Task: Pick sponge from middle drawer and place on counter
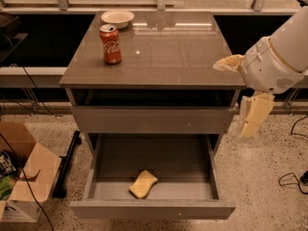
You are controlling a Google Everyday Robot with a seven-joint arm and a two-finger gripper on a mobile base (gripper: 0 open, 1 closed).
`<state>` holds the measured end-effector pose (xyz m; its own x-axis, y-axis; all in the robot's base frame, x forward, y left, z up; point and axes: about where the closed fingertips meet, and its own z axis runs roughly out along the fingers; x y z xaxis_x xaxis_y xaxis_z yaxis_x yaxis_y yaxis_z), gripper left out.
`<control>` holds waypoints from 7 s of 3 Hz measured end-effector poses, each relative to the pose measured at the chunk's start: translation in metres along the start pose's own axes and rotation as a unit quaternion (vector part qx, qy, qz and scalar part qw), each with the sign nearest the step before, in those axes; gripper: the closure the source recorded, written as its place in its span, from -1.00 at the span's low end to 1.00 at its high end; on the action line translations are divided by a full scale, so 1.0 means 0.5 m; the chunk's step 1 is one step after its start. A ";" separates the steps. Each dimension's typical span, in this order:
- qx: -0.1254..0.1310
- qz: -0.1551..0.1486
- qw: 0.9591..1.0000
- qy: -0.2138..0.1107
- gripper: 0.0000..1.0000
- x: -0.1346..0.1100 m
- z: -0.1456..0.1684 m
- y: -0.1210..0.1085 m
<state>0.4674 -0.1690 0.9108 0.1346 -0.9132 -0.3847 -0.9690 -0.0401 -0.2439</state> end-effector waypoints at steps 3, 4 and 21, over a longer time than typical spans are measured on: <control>-0.107 -0.032 0.993 -0.045 -1.00 -0.004 0.280 0.030; -0.123 -0.064 0.988 -0.067 -1.00 -0.017 0.375 0.043; -0.174 -0.196 0.965 0.027 -0.48 0.076 1.188 0.116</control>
Offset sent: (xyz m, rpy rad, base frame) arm 0.0150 0.0611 -0.1576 0.0727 0.2313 0.1554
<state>0.5396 0.0347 0.3534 0.5032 -0.8197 -0.2738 -0.8579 -0.5119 -0.0440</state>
